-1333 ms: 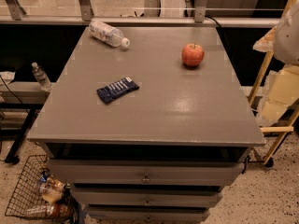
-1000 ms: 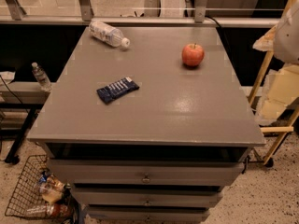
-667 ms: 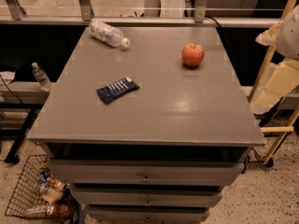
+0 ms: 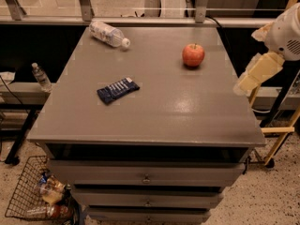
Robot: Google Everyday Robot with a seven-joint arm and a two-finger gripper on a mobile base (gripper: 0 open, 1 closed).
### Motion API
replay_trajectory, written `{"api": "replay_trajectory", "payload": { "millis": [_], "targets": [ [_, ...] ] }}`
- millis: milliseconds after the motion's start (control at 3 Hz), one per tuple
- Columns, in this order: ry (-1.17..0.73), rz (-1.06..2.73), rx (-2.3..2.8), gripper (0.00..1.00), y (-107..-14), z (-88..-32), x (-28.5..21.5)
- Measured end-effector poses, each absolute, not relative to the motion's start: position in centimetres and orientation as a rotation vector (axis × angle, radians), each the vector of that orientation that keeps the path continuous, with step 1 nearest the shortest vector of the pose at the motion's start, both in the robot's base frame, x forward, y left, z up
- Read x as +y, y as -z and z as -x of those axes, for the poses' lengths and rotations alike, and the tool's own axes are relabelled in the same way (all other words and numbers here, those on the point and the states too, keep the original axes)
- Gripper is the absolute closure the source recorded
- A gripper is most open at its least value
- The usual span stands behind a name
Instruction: Pick apple
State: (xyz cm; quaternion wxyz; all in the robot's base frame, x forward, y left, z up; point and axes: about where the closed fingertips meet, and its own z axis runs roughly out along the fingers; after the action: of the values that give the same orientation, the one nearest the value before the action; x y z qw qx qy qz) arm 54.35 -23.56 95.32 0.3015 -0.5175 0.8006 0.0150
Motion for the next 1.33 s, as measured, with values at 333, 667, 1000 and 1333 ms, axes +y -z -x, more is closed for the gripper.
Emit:
{"api": "replay_trajectory", "payload": {
  "millis": [333, 667, 1000, 1333],
  "targets": [
    [-0.070, 1.294, 2.147, 0.00, -94.2, -55.6, -23.5],
    [-0.129, 1.154, 2.146, 0.00, -92.3, -60.8, -21.8],
    [-0.161, 1.119, 2.133, 0.00, -91.3, -65.2, -19.6],
    [-0.159, 1.106, 2.157, 0.00, -89.5, -68.8, -17.0]
  ]
}}
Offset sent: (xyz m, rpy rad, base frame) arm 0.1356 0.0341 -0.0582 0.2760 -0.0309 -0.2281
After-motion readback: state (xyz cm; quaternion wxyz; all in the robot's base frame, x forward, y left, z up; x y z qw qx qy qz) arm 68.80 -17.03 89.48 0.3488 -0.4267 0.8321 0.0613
